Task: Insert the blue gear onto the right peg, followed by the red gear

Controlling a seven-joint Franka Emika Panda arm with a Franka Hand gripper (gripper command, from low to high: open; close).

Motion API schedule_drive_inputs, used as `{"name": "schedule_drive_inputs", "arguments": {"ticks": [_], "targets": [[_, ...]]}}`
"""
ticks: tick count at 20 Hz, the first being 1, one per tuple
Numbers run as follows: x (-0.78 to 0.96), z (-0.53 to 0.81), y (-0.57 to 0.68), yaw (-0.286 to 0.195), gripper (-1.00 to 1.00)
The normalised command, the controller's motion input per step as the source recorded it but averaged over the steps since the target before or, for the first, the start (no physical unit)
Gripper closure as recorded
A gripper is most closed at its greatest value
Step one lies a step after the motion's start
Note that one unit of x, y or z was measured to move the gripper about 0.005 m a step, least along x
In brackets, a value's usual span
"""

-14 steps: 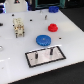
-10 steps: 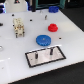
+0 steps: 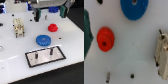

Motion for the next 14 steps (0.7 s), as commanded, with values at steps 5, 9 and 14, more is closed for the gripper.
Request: {"name": "schedule_drive_inputs", "arguments": {"ticks": [5, 9, 14], "targets": [[-0.14, -0.49, -0.01, 0.000, -1.00], [-0.20, -0.48, -0.02, 0.000, -1.00], [-0.16, -0.46, -0.06, 0.000, -1.00]]}}
